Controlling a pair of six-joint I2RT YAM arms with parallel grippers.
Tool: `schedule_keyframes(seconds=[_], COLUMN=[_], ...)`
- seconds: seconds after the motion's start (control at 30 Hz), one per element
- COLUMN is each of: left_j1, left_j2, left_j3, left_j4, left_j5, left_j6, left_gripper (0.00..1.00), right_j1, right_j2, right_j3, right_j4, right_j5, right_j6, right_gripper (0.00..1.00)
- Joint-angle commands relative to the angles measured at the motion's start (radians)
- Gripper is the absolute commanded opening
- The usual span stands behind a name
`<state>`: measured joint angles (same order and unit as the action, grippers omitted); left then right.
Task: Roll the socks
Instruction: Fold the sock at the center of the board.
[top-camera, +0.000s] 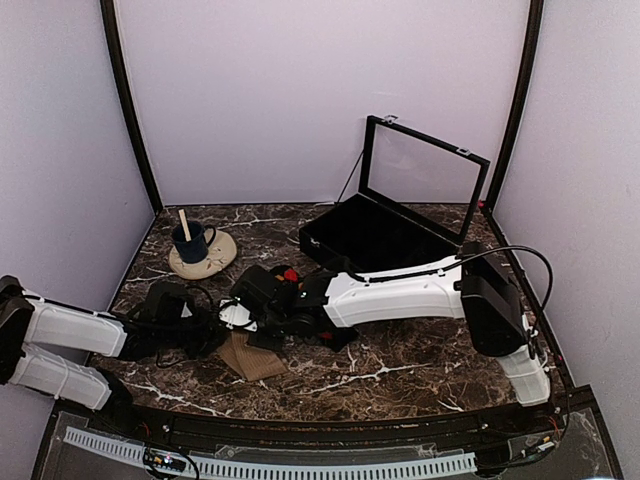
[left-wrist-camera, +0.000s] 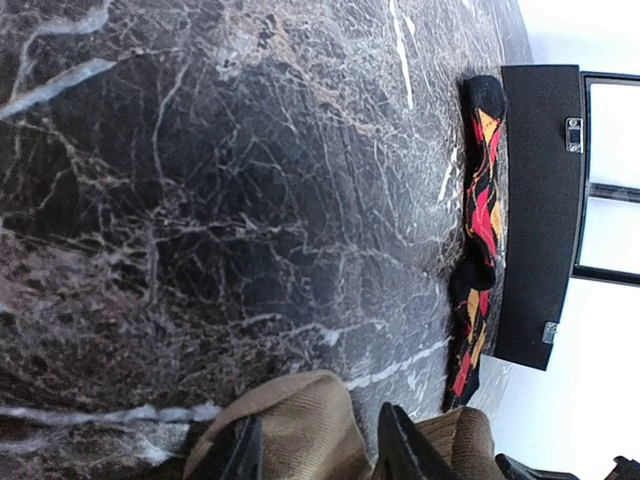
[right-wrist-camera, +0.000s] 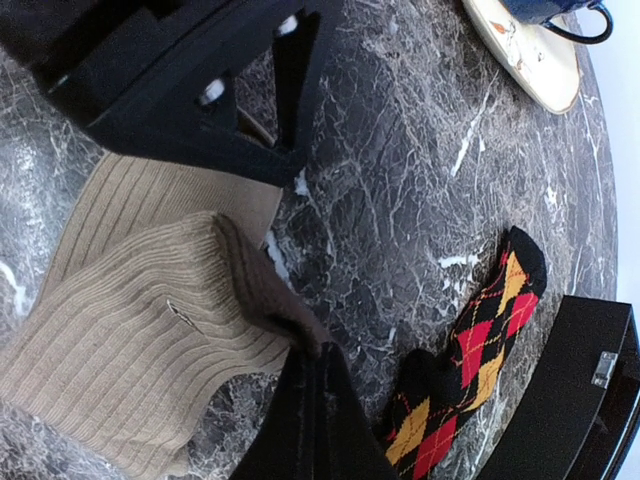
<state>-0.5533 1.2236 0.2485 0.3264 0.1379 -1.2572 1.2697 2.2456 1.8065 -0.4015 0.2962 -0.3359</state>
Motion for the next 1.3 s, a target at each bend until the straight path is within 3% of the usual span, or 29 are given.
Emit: schedule_keyframes(seconds=[0.0, 0.13, 0.4, 0.67, 1.13, 1.2, 1.27], left_j1=[0.019, 0.025, 0.026, 0.026, 0.025, 0.025, 0.025], left_j2=[-0.008, -0.064, -0.322, -0.542, -0.705, -0.753, -0.803], left_j3=[-0.057, -0.076, -0.131, -0.201, -0.207, -0.21, -0.211], left_j4=[-0.131, -0.143, -0.182, -0.188, -0.237, -0.262, -0.299], left_j5=[-0.042, -0.066, -0.171, -0.202, -0.17, -0.17, -0.177], left_j6=[-0.018, -0.018, 0.083, 0.163, 0.211, 0.225, 0.228], left_gripper=[0.45, 0.55, 0.75, 0.8, 0.81, 0.81, 0.81], right_j1=[-0.004, -0.004, -0.005, -0.005, -0.003, -0.005, -0.005], right_j2=[0.025, 0.048, 0.068, 0.086, 0.187, 0.198, 0.207], right_j3=[0.061, 0.095, 0.124, 0.169, 0.318, 0.329, 0.337], right_j4=[0.027, 0.001, -0.012, -0.024, -0.033, -0.028, -0.02], right_j5=[-0.011, -0.015, -0.019, -0.052, -0.118, -0.126, -0.135], right_j6=[-0.002, -0.006, -0.009, 0.0, 0.034, 0.036, 0.05], right_gripper=[0.0, 0.0, 0.0, 0.0, 0.07, 0.09, 0.23])
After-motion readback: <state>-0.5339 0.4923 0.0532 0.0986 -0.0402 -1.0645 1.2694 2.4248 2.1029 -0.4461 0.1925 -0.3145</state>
